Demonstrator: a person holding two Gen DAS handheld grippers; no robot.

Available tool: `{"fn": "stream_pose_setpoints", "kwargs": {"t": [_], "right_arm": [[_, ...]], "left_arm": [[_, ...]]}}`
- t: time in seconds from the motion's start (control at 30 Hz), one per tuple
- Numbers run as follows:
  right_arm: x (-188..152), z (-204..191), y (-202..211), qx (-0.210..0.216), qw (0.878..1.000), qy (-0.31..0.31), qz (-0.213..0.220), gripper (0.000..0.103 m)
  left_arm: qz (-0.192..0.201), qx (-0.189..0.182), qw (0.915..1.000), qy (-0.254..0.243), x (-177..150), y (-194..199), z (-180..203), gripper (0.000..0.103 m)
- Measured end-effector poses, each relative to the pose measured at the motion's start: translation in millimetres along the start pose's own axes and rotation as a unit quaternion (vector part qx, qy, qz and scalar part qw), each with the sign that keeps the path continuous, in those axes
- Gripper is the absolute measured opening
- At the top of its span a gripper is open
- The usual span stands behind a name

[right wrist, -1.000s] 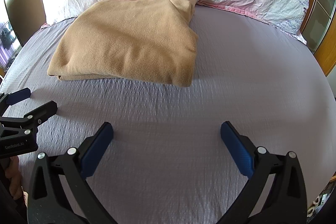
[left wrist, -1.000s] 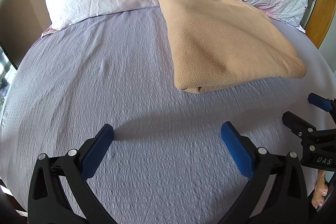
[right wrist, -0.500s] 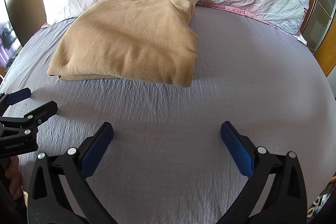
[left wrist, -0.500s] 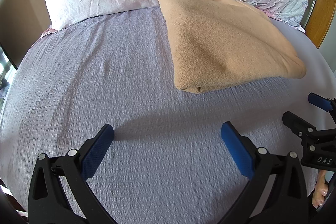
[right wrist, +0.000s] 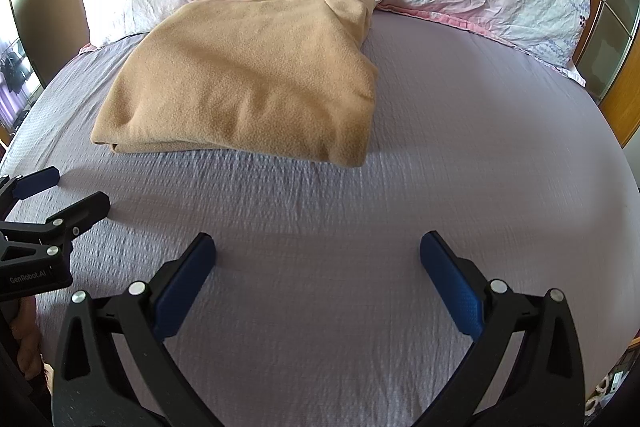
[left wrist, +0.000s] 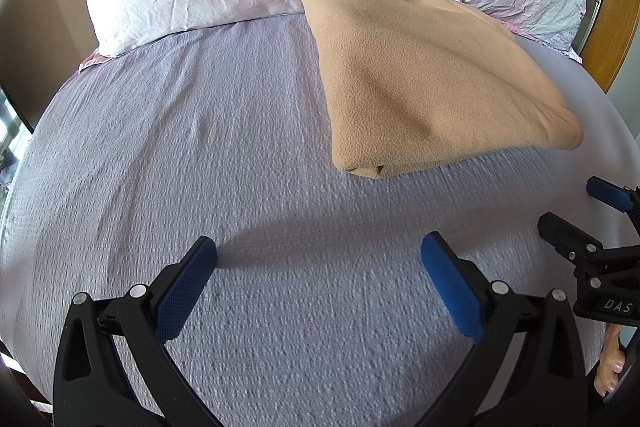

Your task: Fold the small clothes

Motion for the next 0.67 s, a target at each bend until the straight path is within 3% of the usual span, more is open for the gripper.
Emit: {"fn": "stream_pose_setpoints", "kwargs": {"t": [0.67], "right_arm": [[0.3,0.1,-0.7,0.000,1.000,0.000,0.000,0.101]], "left_arm": [[0.001,-0.001,1.0000,0.000,1.6,0.0,0.5,0.102]]}}
Point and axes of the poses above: each gripper's, at about its wrist camera, not at the fingertips, and y roughly against the way its jaws point, z to its right, x to its top, the point moved 2 cm from there along -y, roughly the way its jaws point, and after that the axes turned 11 degrees about z, right-handed, at the moved point
